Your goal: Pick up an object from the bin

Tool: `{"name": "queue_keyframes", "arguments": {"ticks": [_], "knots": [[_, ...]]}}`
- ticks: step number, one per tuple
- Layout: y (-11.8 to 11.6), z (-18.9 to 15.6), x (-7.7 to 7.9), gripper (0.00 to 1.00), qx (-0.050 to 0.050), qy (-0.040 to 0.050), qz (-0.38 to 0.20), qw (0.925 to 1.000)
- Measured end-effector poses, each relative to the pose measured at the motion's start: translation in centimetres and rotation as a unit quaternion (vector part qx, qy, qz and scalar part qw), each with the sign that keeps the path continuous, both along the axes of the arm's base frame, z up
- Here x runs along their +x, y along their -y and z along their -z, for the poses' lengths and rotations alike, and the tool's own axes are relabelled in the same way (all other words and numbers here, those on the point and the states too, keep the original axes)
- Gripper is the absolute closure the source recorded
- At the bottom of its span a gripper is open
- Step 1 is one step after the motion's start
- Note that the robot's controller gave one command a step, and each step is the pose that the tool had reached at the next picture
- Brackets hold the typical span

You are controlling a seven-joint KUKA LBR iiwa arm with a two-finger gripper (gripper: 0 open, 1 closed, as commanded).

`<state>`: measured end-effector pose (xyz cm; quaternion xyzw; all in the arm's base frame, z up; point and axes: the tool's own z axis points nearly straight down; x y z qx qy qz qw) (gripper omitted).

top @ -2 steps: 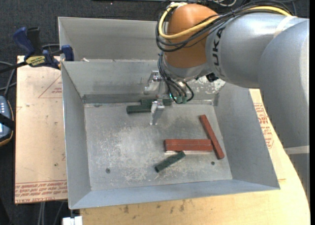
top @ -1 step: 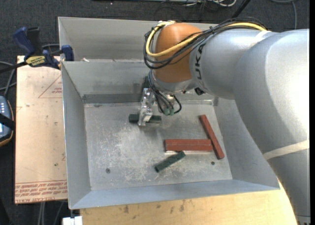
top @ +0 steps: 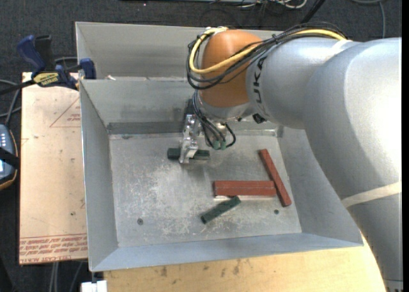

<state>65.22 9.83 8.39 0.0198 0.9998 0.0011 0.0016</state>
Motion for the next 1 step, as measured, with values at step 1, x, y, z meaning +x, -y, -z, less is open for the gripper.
{"name": "queue_keyframes", "arguments": {"ticks": [1], "knots": [[-2.16,-13.67,-1.18,1.00,0.000,0.0001,-0.006,1.0000]]}}
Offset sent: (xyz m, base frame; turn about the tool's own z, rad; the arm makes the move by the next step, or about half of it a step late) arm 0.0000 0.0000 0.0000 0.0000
